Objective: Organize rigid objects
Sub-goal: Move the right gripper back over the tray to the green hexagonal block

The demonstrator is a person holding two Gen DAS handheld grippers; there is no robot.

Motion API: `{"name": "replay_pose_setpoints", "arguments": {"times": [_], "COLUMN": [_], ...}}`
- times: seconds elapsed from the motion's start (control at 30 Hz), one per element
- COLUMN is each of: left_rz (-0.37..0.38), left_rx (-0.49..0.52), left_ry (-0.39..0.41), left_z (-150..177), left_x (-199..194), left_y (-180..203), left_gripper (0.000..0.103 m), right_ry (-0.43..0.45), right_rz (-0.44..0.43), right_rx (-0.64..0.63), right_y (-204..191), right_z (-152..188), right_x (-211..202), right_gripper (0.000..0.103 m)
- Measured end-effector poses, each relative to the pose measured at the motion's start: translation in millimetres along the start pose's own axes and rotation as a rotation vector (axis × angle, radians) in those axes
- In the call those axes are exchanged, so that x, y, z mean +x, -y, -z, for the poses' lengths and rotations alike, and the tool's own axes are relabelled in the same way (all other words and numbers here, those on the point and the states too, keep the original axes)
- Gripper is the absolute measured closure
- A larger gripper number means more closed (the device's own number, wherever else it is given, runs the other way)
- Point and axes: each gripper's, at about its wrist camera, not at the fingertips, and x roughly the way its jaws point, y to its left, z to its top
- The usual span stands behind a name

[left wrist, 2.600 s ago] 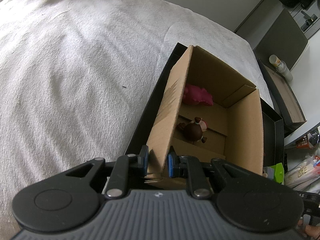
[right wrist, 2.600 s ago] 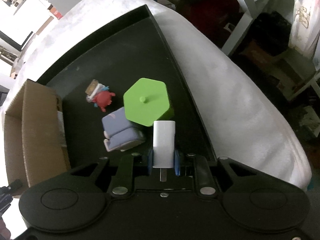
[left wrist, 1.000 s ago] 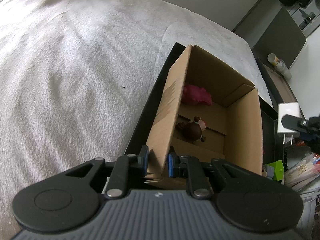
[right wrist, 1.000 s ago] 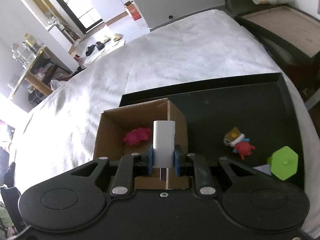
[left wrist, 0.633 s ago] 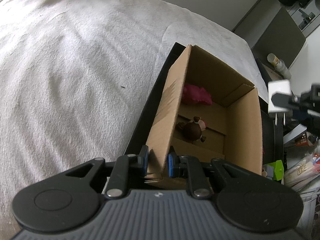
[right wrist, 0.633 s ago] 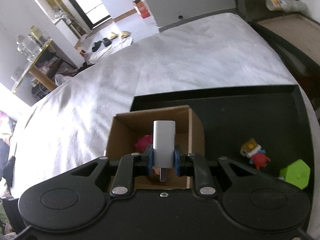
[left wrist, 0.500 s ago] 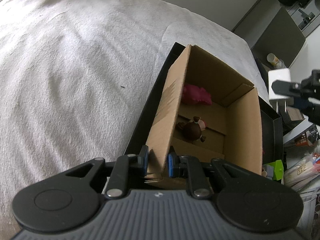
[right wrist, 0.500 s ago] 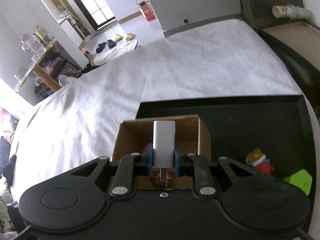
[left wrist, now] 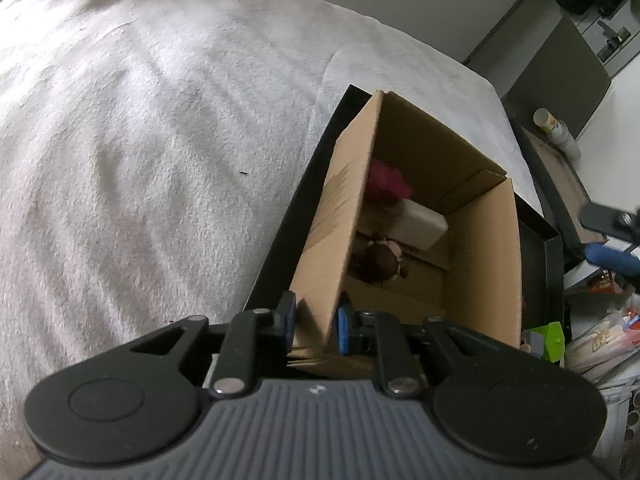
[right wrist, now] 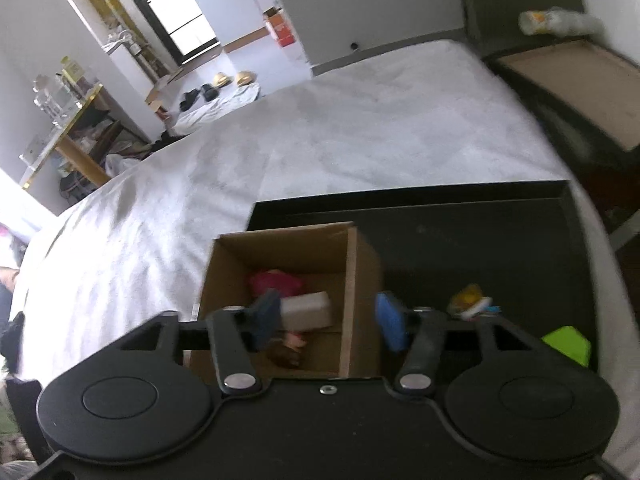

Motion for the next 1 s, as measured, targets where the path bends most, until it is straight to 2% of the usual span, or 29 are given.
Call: {"name": "replay_pose_setpoints", "arguments": {"times": [0.13,0.67,1.0], "left_rz": [-0.002,-0.017,-0.044], "left_rx": [-0.006,-0.011,0.010], "left_ry": [-0.002,-0.001,0.007], "left_z": [0,-2,-2], "left_x": [-1,-2,-1], "left_y": [1,2,6], "left_gripper": [0.084,0.084,0.084], "right_ry": [0.005,-0.010,-0.022], "right_rz": [0.039,0.045,0.095], "right_rx": [-0.001,0.043,0.100], "right_y": [11,54,93], "right_z": [6,19,25], "right_x": [-8,-31,-39], "right_gripper": [0.038,0.023,0.022]}}
